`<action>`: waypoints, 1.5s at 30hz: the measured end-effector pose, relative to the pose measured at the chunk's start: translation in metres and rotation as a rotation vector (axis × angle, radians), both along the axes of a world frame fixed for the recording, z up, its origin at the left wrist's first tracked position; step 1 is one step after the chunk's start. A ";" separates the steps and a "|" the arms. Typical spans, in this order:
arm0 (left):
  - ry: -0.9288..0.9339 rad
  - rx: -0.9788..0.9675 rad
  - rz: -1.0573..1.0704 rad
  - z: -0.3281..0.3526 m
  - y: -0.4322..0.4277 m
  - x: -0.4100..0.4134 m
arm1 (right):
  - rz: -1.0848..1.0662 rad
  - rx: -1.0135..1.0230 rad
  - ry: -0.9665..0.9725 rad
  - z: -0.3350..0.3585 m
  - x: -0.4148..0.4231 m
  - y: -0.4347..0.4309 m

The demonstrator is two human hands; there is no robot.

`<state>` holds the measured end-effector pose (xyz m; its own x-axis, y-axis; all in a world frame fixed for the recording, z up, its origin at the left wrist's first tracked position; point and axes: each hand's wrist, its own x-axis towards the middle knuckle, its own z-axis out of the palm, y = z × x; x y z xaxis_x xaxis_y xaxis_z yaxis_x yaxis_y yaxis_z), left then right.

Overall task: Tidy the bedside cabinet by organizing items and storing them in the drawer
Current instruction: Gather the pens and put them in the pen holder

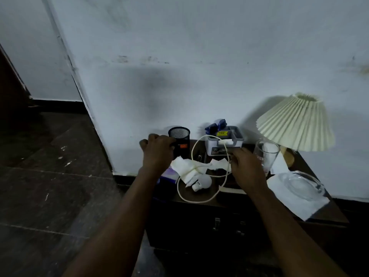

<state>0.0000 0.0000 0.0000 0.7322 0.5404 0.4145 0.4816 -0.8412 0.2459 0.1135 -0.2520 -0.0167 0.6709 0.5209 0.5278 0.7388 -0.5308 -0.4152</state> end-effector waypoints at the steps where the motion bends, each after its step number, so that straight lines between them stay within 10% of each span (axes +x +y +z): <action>1: 0.030 0.019 -0.031 0.002 -0.004 0.004 | -0.012 0.012 0.018 -0.001 0.002 0.003; 13: 0.491 -0.012 -0.233 -0.030 -0.026 0.023 | -0.169 -0.244 -0.234 -0.004 0.021 0.013; 20: 0.451 0.049 -0.228 -0.031 -0.029 0.003 | 0.128 -0.149 0.100 0.011 0.017 0.051; 26: 0.467 0.027 -0.266 -0.024 -0.033 -0.006 | 0.029 -0.497 0.235 0.000 0.018 0.118; 45: 0.447 -0.036 -0.265 -0.032 -0.029 -0.008 | -0.080 -0.532 0.486 0.018 0.034 0.131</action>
